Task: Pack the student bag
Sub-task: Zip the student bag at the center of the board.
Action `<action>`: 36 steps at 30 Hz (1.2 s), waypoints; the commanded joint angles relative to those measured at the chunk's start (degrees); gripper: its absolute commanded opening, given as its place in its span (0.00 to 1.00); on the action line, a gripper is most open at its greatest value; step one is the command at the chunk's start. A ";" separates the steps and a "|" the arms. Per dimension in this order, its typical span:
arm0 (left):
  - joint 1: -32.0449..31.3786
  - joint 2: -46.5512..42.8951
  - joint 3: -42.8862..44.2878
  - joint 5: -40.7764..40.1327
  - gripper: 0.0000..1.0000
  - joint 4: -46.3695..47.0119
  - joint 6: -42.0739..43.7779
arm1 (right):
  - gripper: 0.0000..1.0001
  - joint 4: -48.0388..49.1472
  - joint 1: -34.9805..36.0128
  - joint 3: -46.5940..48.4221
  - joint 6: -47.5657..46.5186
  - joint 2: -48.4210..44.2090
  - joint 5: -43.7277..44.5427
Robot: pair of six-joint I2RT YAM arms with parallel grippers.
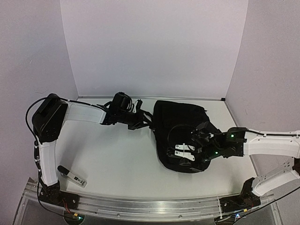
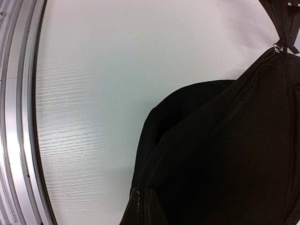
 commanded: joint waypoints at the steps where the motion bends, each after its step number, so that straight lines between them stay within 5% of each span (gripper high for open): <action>1: 6.38 -0.13 4.24 -5.80 0.00 -1.40 2.48 | 0.26 -3.13 0.38 10.26 4.34 7.18 -5.02; 7: 12.04 -1.91 -0.40 -3.90 0.01 -2.14 2.38 | 0.66 -4.43 -9.98 18.99 9.86 8.66 -7.32; 15: 5.99 -16.00 -14.95 -6.53 0.64 2.25 3.36 | 0.97 -5.56 -29.67 26.94 14.70 14.42 -8.11; 17: 2.64 -19.45 -18.77 -9.31 0.78 2.20 3.02 | 0.98 -5.72 -33.70 29.94 15.60 17.36 -10.56; 23: -2.12 -27.61 -31.19 -11.67 0.84 8.62 -4.09 | 0.98 -5.62 -39.13 40.50 17.80 28.24 -10.69; 26: -5.25 -26.88 -31.98 -10.90 0.96 8.68 -2.29 | 0.98 -5.62 -40.18 45.17 18.12 33.68 -11.23; 36: -10.43 -16.99 -31.41 -9.32 0.92 15.36 -7.49 | 0.98 -5.77 -41.07 55.83 16.66 47.37 -7.06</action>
